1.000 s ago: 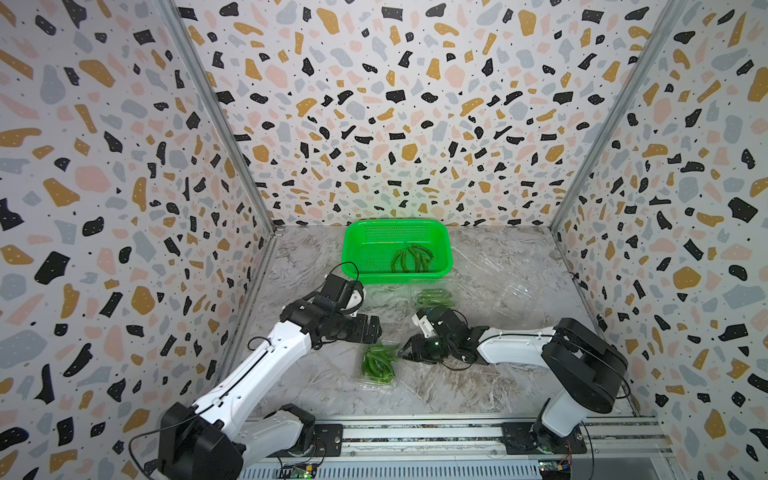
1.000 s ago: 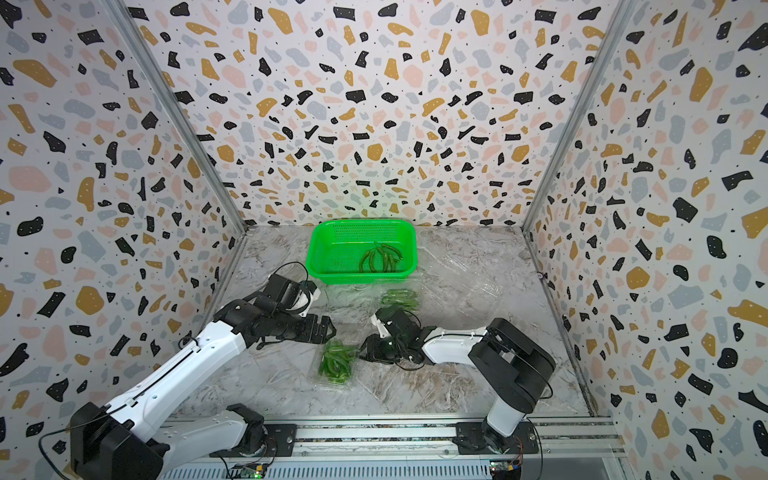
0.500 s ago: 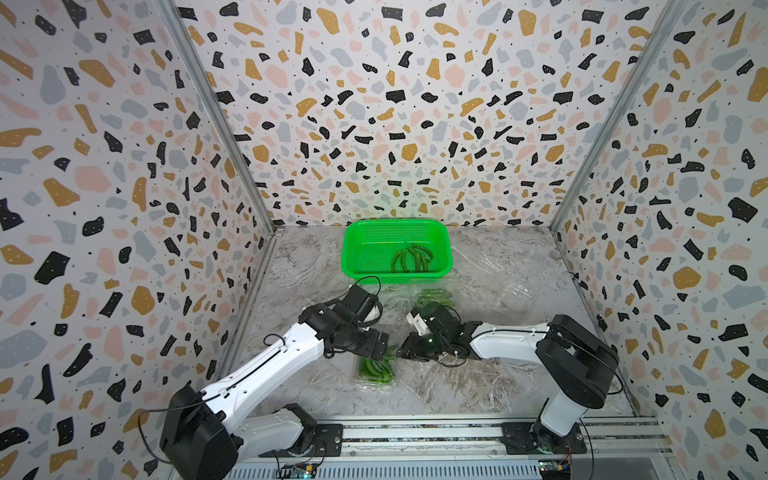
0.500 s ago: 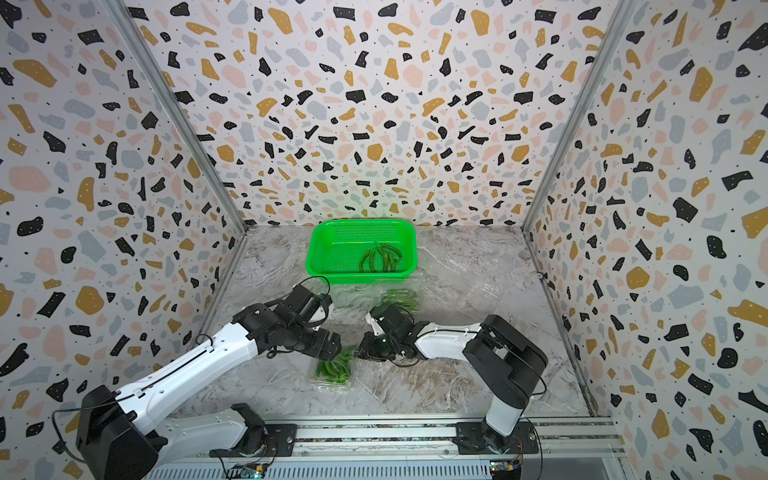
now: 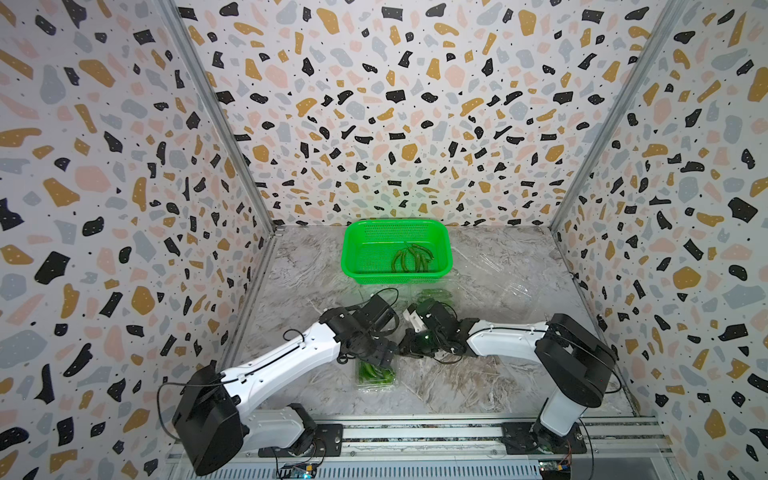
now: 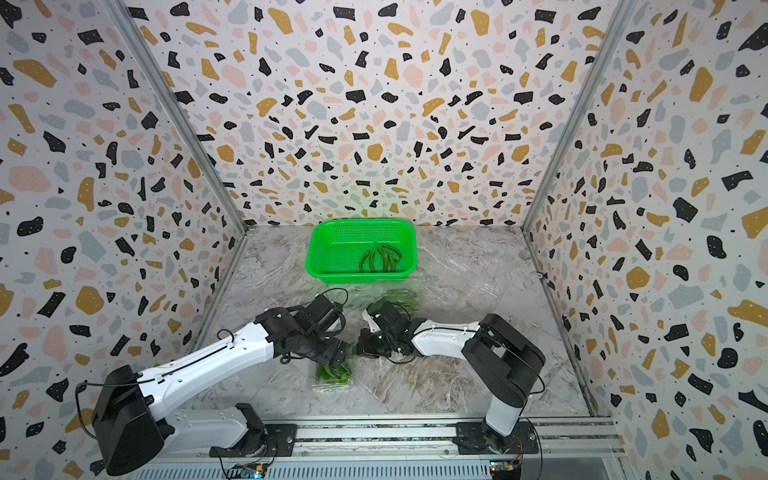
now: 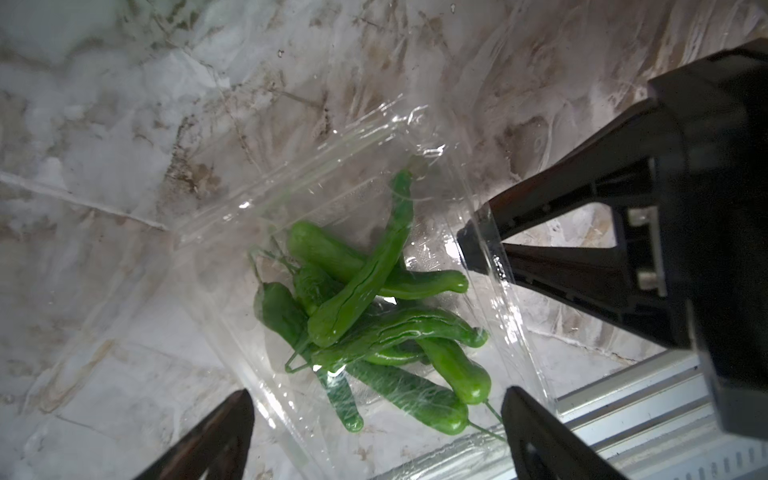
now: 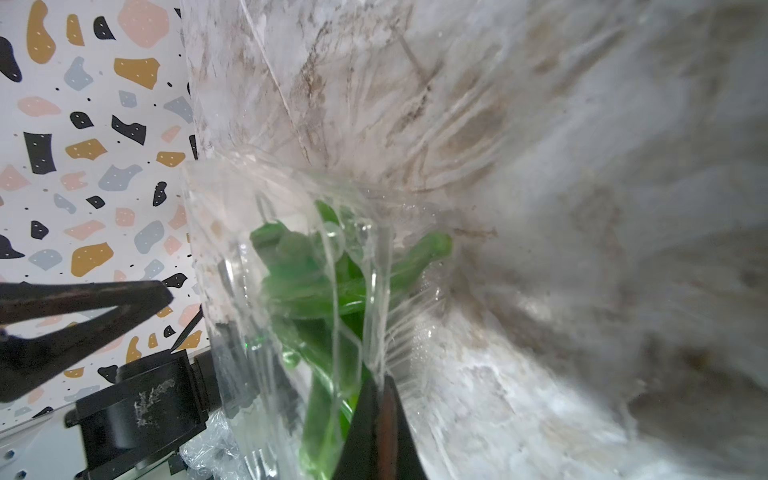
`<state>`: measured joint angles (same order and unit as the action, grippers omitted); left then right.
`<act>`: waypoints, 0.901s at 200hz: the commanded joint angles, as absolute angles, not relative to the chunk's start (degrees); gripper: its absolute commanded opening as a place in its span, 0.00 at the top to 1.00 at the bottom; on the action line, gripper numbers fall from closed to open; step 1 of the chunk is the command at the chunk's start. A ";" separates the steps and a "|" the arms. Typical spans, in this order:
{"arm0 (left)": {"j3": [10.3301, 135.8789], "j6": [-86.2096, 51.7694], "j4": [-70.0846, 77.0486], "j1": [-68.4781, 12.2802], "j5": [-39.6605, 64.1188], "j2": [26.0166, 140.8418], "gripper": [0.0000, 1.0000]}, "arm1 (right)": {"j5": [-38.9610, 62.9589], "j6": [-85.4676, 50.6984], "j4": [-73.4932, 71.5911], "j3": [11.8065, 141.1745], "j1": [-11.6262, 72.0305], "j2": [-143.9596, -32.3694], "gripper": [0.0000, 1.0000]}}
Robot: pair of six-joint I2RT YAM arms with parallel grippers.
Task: Take small green peppers out of containers
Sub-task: Open the packing box at the center of the board.
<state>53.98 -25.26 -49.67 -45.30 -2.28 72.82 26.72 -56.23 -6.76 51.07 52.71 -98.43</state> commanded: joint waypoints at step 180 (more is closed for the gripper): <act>53.79 -37.88 -48.21 -50.08 -21.00 80.98 0.11 | 24.77 -66.90 -12.84 46.07 54.84 -92.46 1.00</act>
